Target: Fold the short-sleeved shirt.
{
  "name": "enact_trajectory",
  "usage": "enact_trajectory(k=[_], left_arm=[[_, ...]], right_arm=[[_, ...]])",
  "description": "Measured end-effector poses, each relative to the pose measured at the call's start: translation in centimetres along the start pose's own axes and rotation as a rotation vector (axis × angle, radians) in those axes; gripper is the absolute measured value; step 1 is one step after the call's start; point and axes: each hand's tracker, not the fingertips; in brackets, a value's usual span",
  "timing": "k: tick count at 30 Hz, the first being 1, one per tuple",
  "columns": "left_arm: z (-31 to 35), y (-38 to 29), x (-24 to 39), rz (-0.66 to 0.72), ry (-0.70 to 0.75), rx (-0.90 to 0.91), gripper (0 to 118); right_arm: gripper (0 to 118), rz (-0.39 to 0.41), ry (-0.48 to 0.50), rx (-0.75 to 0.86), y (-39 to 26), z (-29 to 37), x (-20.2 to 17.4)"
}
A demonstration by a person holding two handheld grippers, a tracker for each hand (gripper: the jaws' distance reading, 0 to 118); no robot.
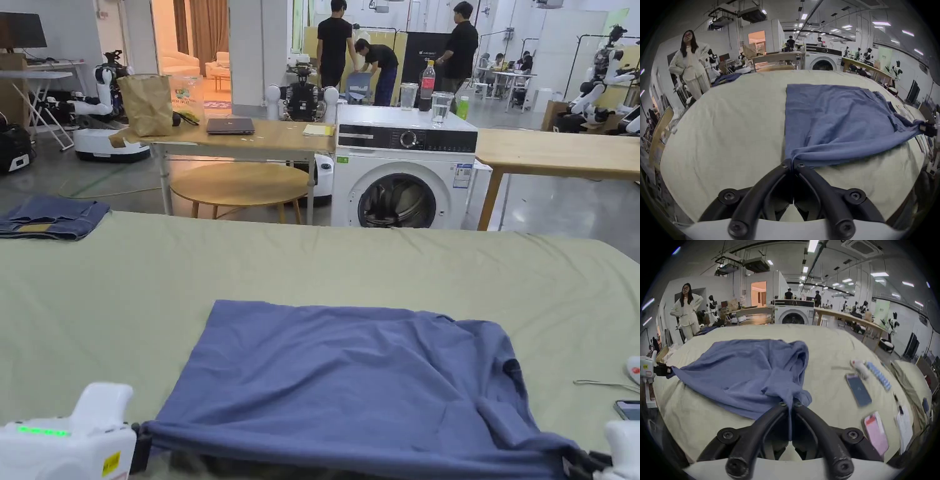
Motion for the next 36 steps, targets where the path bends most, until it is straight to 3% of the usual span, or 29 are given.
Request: enact_trajectory(k=[10, 20, 21, 22, 23, 24, 25, 29, 30, 31, 32, 33, 35, 36], left_arm=[[5.2, -7.0, 0.2, 0.026, -0.031, -0.016, 0], [3.9, -8.6, 0.1, 0.052, -0.029, -0.044, 0], [3.9, -8.6, 0.1, 0.052, -0.029, -0.047, 10], [3.9, -8.7, 0.0, 0.049, -0.012, -0.06, 37], [4.1, -8.8, -0.3, 0.049, -0.015, -0.061, 86], [4.4, -8.9, -0.5, 0.052, -0.013, -0.06, 107], [5.0, -9.0, -0.6, 0.065, -0.002, -0.044, 110], [6.8, -8.7, -1.9, 0.139, 0.033, 0.02, 105], [7.1, -8.8, -2.1, 0.155, 0.039, 0.024, 87], [7.6, -8.8, -2.3, 0.169, 0.04, 0.033, 48], [7.5, -9.0, -3.1, 0.178, 0.045, 0.042, 0], [7.5, -9.1, -3.2, 0.177, 0.06, 0.042, 0], [7.9, -9.3, -3.3, 0.175, 0.06, 0.047, 0], [8.2, -9.2, -3.3, 0.177, 0.042, 0.035, 0]], right_arm=[[0, -0.052, 0.001, -0.057, -8.2, 4.8, 0.8], [4, -0.085, 0.003, -0.089, -9.4, 4.1, 0.8], [14, -0.096, 0.002, -0.092, -9.3, 4.1, 0.9], [37, -0.104, -0.008, -0.1, -9.3, 4.3, 1.0], [86, -0.115, -0.012, -0.104, -9.2, 4.6, 1.2], [115, -0.127, -0.023, -0.104, -9.2, 4.8, 1.5], [118, -0.144, -0.021, -0.07, -9.3, 5.3, 1.7], [118, -0.176, -0.052, -0.021, -9.4, 6.9, 2.4], [115, -0.184, -0.07, -0.006, -9.0, 7.2, 2.5], [103, -0.195, -0.081, 0.008, -9.1, 7.5, 2.6], [59, -0.21, -0.087, 0.031, -9.2, 8.0, 2.6], [4, -0.215, -0.077, 0.037, -9.3, 8.4, 2.7], [0, -0.208, -0.146, 0.07, -8.9, 8.8, 2.3], [0, -0.212, -0.124, 0.071, -8.8, 9.0, 2.3]])
